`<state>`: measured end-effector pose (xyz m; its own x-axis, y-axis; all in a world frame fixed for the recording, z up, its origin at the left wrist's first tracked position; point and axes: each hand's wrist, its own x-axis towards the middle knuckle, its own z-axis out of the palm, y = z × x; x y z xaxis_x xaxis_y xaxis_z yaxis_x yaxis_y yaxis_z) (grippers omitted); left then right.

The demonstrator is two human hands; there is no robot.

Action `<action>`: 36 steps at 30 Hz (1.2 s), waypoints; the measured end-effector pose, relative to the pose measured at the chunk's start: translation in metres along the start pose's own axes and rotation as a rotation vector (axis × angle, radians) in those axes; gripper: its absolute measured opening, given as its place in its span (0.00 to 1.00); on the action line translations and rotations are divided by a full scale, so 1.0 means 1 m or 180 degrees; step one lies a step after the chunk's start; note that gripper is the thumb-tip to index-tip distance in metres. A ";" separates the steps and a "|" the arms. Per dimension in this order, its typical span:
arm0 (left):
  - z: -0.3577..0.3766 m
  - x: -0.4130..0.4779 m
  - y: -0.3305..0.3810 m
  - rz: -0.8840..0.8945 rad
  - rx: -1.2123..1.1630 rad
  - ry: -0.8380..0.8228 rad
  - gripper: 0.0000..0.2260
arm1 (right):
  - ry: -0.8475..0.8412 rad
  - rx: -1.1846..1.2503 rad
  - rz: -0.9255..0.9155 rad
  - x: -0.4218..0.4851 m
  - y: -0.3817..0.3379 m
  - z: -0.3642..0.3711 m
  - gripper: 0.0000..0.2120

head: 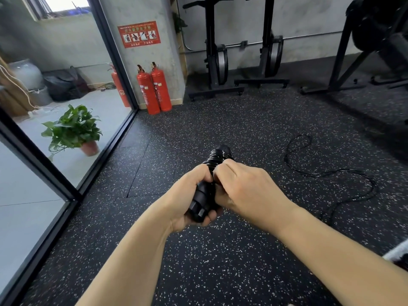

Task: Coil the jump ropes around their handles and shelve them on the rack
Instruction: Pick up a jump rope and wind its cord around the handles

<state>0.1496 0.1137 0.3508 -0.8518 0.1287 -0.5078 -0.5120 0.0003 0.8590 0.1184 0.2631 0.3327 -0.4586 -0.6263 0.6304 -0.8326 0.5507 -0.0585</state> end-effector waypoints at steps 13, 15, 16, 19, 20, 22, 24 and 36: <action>0.009 -0.002 0.003 -0.0050 -0.0562 -0.0005 0.16 | -0.0013 0.0596 0.1219 0.003 0.005 -0.009 0.07; 0.011 -0.001 0.004 -0.0035 -0.0612 -0.0006 0.15 | -0.0063 0.0750 0.1434 0.003 0.005 -0.009 0.07; 0.010 -0.001 0.004 -0.0012 -0.0615 0.0008 0.15 | -0.0015 0.0772 0.1483 0.003 0.004 -0.009 0.08; 0.008 0.000 0.006 0.0048 -0.0552 0.0014 0.15 | 0.0084 0.0861 0.1527 0.005 0.002 -0.008 0.06; 0.006 -0.001 0.007 0.0046 -0.0508 0.0011 0.16 | 0.0090 0.0893 0.1541 0.005 0.001 -0.008 0.06; 0.004 -0.001 0.007 0.0017 -0.0477 0.0010 0.16 | 0.0059 0.0968 0.1573 0.006 0.001 -0.007 0.05; 0.001 -0.001 0.006 0.0001 -0.0564 0.0079 0.16 | -0.0014 0.1055 0.1643 0.006 0.005 -0.008 0.06; 0.013 0.025 -0.009 0.1190 0.0573 0.1328 0.21 | -0.0108 0.3759 0.3735 0.007 0.012 -0.015 0.12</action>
<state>0.1344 0.1297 0.3316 -0.9612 -0.2486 -0.1198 -0.1727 0.2030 0.9638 0.1099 0.2733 0.3484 -0.9563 -0.2209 -0.1916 0.1928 0.0167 -0.9811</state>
